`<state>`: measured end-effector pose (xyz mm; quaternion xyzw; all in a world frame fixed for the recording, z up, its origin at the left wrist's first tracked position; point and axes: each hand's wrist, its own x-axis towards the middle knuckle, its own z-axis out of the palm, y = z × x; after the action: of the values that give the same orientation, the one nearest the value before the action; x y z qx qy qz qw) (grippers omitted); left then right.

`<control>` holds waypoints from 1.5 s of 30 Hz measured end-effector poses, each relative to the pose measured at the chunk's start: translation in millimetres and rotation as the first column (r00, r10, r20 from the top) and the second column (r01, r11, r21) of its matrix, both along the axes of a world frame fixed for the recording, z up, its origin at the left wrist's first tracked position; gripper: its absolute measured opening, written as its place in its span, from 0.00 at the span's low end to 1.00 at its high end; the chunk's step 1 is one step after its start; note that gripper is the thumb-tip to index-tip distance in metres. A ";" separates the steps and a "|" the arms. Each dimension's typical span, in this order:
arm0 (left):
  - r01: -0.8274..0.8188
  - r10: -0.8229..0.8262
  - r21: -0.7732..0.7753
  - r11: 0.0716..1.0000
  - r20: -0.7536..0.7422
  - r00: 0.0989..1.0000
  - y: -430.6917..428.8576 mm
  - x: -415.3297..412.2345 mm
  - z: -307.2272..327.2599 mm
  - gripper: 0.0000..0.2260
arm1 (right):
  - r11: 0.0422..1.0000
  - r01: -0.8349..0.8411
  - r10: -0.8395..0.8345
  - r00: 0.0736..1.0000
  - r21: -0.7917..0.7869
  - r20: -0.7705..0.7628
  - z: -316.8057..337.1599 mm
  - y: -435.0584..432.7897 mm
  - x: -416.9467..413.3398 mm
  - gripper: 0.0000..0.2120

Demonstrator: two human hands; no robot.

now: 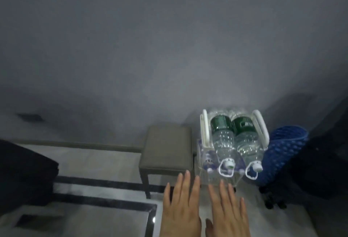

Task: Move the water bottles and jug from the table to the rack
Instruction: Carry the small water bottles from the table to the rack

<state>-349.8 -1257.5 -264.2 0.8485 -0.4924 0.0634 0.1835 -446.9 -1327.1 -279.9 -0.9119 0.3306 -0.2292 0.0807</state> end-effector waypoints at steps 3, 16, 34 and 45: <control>-0.008 0.014 -0.106 0.994 0.058 0.998 12.8 -6.5 69.2 0.27 | 0.999 0.007 -0.004 0.998 -0.050 0.065 70.3 5.3 -6.9 0.51; -0.319 0.310 0.043 0.947 0.153 0.938 190.7 -126.1 244.7 0.46 | 0.923 -0.325 0.337 0.941 -0.205 0.021 248.1 150.4 -93.2 0.33; -0.671 0.628 0.070 0.738 0.292 0.721 584.9 -233.1 313.9 0.33 | 0.725 -0.646 0.653 0.755 -0.239 -0.061 306.6 509.8 -160.1 0.39; -0.733 0.691 0.138 0.666 0.255 0.676 831.9 -283.8 328.3 0.35 | 0.685 -0.715 0.698 0.699 -0.139 -0.155 308.6 740.3 -183.4 0.34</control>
<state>-633.6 -425.6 64.2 0.9790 -0.1385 0.1499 -0.0007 -630.4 -586.8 28.7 -0.9814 -0.0661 -0.1696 0.0609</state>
